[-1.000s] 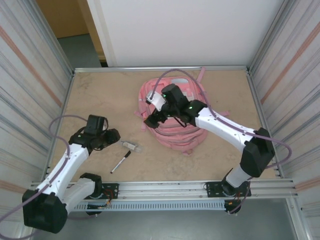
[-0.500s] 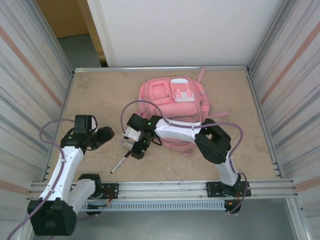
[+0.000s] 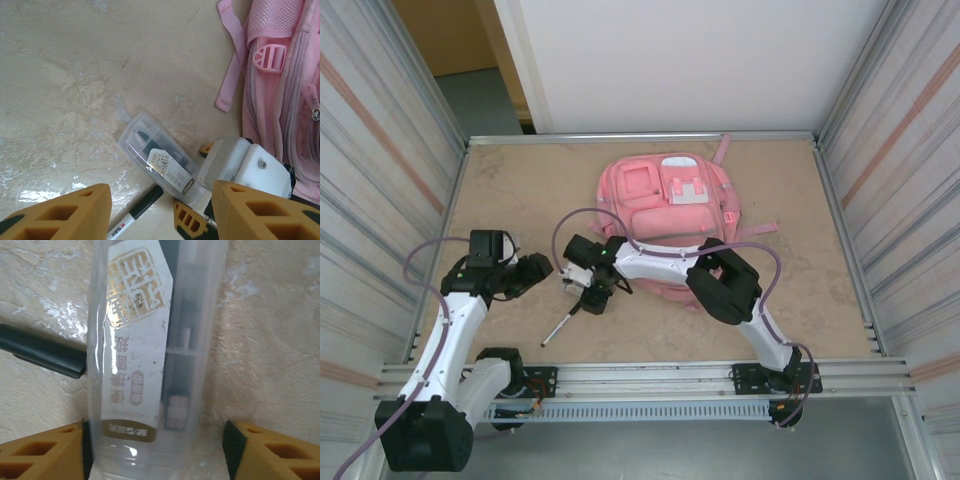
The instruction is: Pack books, pencil case, and school supplies into a backpack
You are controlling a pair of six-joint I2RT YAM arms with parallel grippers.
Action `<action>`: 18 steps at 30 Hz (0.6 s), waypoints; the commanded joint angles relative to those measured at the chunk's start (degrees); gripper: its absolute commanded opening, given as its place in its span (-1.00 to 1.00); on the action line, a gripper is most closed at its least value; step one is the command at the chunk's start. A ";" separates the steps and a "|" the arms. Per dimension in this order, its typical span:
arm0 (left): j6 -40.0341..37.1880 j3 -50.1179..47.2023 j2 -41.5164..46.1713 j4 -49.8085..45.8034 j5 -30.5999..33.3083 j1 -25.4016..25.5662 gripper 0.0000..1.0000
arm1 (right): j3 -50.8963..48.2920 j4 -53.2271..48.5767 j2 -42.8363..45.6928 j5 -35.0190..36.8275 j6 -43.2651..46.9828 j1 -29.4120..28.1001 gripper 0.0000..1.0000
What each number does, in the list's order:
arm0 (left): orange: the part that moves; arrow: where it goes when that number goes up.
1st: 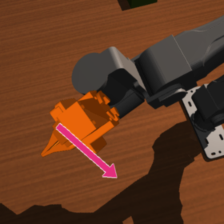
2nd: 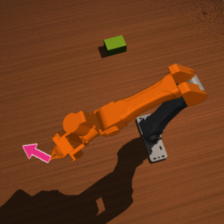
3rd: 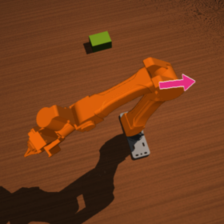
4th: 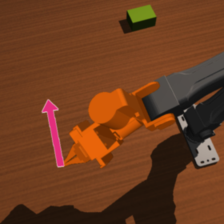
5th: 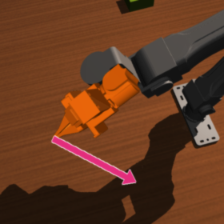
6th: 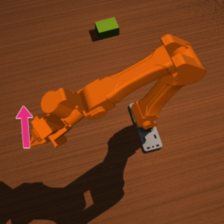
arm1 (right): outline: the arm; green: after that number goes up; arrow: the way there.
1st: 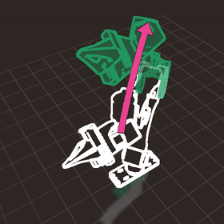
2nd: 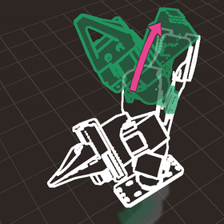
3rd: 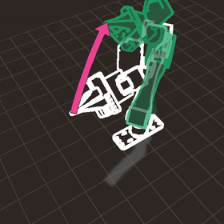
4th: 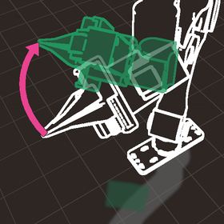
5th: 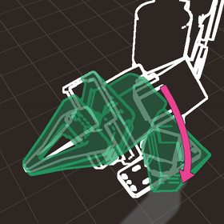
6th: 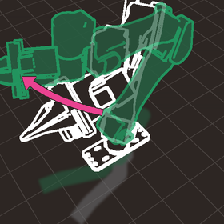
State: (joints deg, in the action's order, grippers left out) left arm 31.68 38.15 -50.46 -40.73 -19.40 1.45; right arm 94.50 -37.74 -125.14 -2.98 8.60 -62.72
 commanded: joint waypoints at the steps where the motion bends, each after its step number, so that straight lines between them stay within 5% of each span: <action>1: -1.27 1.77 0.63 -1.03 -1.62 -0.33 0.09 | -1.02 -0.41 -0.22 0.62 0.27 -0.47 0.25; 5: -1.98 2.54 0.49 -0.77 -3.18 -0.40 0.05 | -2.78 1.51 2.25 1.54 -0.68 -0.34 -0.01; 12: -3.11 4.22 0.89 -0.05 -4.88 -0.16 0.02 | -6.55 3.44 7.82 -0.94 -2.69 0.68 -0.10; 18: -7.82 10.09 0.74 -0.40 -0.20 7.26 0.01 | -12.11 5.54 16.67 -3.11 -6.37 3.38 -0.14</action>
State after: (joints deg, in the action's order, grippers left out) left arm 27.94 44.16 -50.13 -40.71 -21.12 5.45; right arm 83.85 -33.54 -115.07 -4.58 5.48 -60.95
